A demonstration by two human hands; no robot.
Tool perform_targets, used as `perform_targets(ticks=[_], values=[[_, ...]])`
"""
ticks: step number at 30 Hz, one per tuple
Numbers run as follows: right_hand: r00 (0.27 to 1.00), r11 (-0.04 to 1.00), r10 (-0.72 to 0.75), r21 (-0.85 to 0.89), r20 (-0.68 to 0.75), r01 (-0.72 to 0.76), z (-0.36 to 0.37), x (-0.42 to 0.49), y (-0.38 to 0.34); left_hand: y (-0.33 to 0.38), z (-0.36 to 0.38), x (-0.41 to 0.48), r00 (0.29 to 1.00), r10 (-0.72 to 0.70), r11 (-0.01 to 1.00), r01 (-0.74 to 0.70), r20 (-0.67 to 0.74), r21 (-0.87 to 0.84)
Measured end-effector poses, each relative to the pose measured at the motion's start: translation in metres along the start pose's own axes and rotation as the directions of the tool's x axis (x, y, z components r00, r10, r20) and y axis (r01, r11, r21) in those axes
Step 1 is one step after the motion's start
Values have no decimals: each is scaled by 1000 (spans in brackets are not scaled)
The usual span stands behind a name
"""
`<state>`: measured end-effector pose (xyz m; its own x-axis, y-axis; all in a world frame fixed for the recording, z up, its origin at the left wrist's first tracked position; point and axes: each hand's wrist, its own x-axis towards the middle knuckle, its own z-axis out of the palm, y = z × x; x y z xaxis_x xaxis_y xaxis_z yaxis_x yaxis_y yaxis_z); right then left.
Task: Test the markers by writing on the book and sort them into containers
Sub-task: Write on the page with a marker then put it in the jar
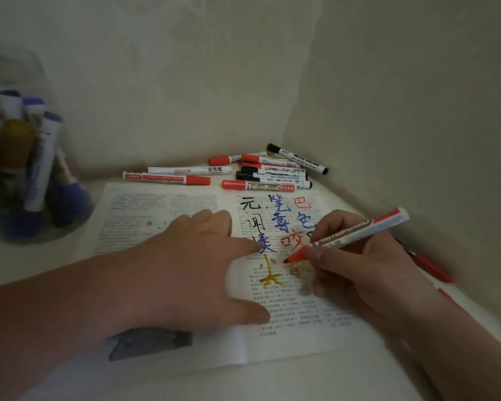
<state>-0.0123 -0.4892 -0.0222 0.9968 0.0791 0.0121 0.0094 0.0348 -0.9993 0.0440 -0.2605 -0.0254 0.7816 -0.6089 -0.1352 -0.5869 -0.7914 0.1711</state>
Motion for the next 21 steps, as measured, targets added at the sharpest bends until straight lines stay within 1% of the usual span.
perform_targets(ticks=[2, 6, 8, 13, 18, 21], values=[[999, 994, -47, -96, -7, 47, 1, -4, -2, 4, 2, -3, 1000, 2, 1000, -3, 27, 7], [997, 967, 11, -254, 82, 10, 9, -7, -1, 6, -1, -3, 999, -25, 999, 23, 42, 34], [996, 951, 22, -309, 91, 8, 11, -6, 0, 7, -2, -2, 999, -20, 999, 19, 46, 34], [995, 947, 71, -319, 73, -44, 14, -5, -2, 5, 0, -2, 1000, 0, 1000, -1, 29, 24], [995, 930, 67, -366, 76, -35, 13, -4, -3, 4, 1, -2, 1000, 1, 1000, -1, 27, 23], [996, 932, 58, -361, 66, -31, 12, -4, -1, 4, 1, -3, 1000, -3, 1000, 2, 31, 29]])
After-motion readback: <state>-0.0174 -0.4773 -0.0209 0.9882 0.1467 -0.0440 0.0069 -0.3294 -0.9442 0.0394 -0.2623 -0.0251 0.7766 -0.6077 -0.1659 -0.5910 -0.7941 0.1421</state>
